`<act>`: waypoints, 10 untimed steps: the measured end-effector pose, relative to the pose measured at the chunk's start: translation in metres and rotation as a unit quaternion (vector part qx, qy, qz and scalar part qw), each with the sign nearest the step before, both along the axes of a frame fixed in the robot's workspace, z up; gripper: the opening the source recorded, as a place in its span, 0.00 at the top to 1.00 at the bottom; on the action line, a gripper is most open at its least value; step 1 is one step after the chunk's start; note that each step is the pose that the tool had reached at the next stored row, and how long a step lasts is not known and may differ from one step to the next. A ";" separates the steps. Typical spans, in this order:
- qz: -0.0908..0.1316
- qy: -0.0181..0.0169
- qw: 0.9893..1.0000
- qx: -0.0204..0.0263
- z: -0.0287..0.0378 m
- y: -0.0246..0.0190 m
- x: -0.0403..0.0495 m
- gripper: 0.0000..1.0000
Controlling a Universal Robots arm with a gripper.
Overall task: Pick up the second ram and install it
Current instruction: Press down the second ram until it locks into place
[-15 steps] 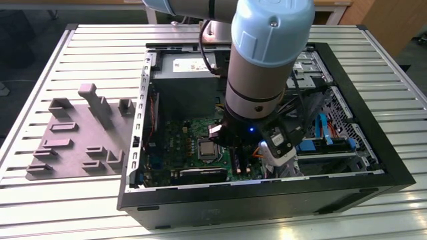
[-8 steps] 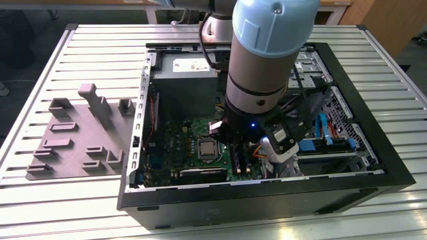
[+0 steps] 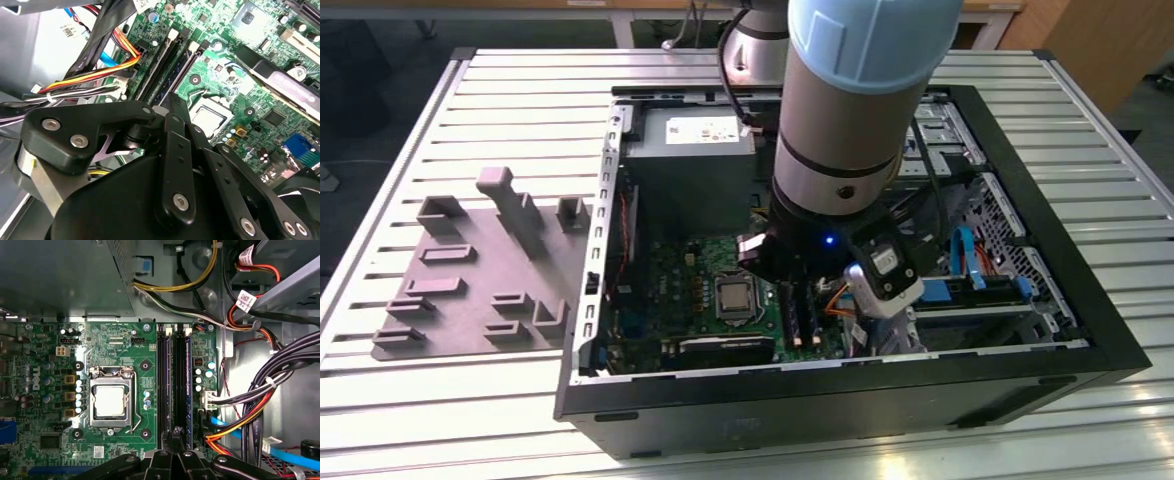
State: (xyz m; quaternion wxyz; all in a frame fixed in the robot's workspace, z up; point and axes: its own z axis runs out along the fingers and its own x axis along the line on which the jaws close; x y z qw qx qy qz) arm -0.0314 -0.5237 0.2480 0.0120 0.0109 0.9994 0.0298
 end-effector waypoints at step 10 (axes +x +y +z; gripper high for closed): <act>0.000 0.000 1.000 0.000 0.0002 0.0101 -0.0005 0.89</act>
